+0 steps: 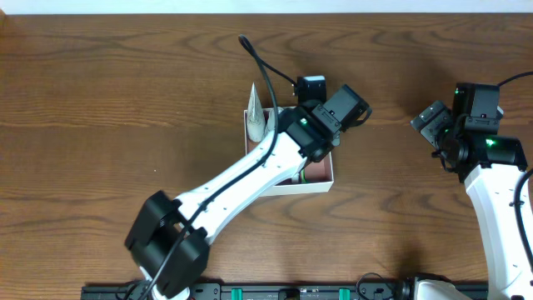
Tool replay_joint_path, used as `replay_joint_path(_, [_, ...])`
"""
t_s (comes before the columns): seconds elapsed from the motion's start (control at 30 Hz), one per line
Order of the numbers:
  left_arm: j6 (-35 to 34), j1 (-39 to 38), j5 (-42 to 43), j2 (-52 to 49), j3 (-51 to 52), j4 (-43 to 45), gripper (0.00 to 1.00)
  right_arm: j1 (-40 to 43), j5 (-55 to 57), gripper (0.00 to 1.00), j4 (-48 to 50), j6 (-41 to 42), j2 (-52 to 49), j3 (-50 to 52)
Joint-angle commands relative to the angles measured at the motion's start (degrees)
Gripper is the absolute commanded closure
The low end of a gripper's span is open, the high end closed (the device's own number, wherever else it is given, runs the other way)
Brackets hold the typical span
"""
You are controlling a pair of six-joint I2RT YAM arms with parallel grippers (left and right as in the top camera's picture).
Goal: Pack container
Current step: 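Lower the razor into the box's right side and open the left gripper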
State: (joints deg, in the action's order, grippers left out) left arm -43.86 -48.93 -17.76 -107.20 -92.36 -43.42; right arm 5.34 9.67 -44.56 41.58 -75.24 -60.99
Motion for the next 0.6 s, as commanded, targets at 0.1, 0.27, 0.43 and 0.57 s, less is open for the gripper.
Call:
replay_joint_path(0.1, [-3.52,-0.02,3.08,-4.55,-0.59,0.61,0.94,0.37,0.42,0.01,-0.04,-0.50,0.72,-0.17])
replay_joint_path(0.27, [-3.67,-0.02,5.60,-7.74,-0.55,1.60,0.94,0.37,0.42,0.01,-0.07,-0.52,0.72,-0.17])
replay_joint_path(0.43, [-3.67,-0.02,5.79,-9.31,-0.52,2.16,0.94,0.37,0.42,0.01,-0.04,-0.52,0.72,-0.17])
replay_joint_path(0.57, [-3.65,-0.02,5.79,-9.40,-0.50,2.73,0.94,0.37,0.42,0.01,-0.04,-0.52,0.72,-0.17])
